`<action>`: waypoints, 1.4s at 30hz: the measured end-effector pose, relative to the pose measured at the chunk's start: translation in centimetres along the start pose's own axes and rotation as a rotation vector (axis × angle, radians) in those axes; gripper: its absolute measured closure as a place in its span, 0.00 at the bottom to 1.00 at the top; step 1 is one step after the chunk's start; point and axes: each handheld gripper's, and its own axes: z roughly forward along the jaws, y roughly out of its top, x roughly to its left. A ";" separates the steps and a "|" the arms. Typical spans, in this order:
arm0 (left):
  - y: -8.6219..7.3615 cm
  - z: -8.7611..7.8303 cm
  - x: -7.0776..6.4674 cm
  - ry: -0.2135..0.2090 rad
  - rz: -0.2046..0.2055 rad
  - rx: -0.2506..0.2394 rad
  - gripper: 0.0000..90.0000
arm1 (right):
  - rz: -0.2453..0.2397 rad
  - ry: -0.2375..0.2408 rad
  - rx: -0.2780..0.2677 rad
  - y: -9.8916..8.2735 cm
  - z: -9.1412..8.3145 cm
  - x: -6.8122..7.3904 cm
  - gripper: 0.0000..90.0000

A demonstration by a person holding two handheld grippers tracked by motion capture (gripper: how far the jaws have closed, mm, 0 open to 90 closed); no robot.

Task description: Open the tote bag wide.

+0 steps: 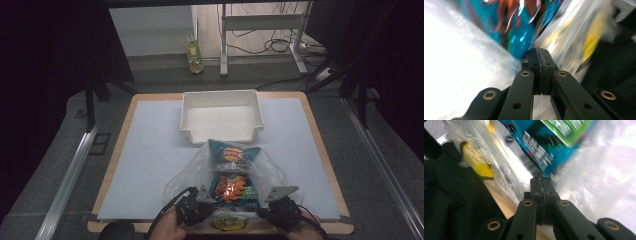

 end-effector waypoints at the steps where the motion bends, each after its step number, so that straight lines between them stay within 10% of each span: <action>1: -0.5 -0.1 0.5 -0.005 -0.023 -0.005 0.99 | 0.003 -0.013 -0.002 -0.1 -0.2 -0.2 0.99; 14: -3.1 -2.0 5.0 0.058 -0.175 -0.034 0.99 | 0.123 -0.104 -0.032 -1.6 -1.8 -3.8 0.99; 23: -0.6 -4.2 3.6 -0.001 -0.112 -0.122 0.95 | 0.087 -0.053 -0.106 0.4 -3.4 -3.1 0.99; 36: 4.5 -4.8 4.8 0.023 -0.066 -0.084 0.94 | 0.014 -0.048 -0.151 6.5 -4.8 -2.5 0.99; 42: 4.8 -5.3 4.8 -0.006 -0.066 -0.112 0.95 | 0.022 -0.012 -0.148 6.6 -5.8 -1.8 0.99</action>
